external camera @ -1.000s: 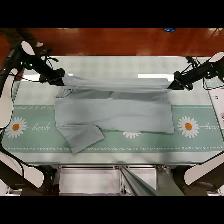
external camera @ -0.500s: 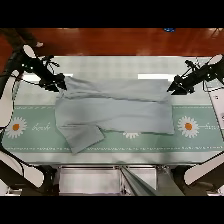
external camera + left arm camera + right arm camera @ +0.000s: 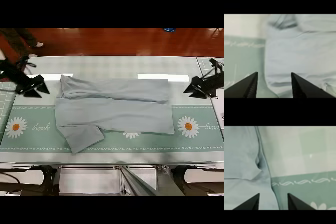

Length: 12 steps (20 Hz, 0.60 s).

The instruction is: Fold the shirts.

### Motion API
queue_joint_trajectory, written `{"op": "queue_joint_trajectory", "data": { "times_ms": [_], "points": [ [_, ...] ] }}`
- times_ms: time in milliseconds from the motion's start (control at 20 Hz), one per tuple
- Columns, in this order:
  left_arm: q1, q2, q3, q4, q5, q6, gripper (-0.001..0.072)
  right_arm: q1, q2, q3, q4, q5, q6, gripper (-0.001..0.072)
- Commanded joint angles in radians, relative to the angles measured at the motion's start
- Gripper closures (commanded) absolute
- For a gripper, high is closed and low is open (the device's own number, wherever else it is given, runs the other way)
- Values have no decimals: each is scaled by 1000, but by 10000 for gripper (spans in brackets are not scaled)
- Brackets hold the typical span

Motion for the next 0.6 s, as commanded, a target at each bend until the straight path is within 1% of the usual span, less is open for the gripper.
{"op": "queue_joint_trajectory", "data": {
  "times_ms": [0, 50, 100, 200, 350, 450, 550],
  "points": [
    [165, 282, -413, -179, 172, 67, 200, -86, 269, -364, 116, -179, -106, 301],
    [222, 364, -556, -257, 217, 110, 200, -109, 337, -457, 166, -201, -144, 301],
    [263, 420, -671, -299, 243, 136, 200, -125, 403, -542, 206, -234, -160, 301],
    [312, 481, -847, -314, 266, 178, 200, -130, 490, -643, 271, -288, -160, 301],
    [309, 473, -951, -308, 288, 215, 200, -128, 507, -670, 291, -235, -163, 302],
    [297, 473, -988, -315, 321, 212, 200, -128, 507, -669, 297, -232, -162, 302],
    [269, 467, -1001, -360, 353, 212, 200, -128, 507, -669, 297, -230, -162, 302]
  ]
}}
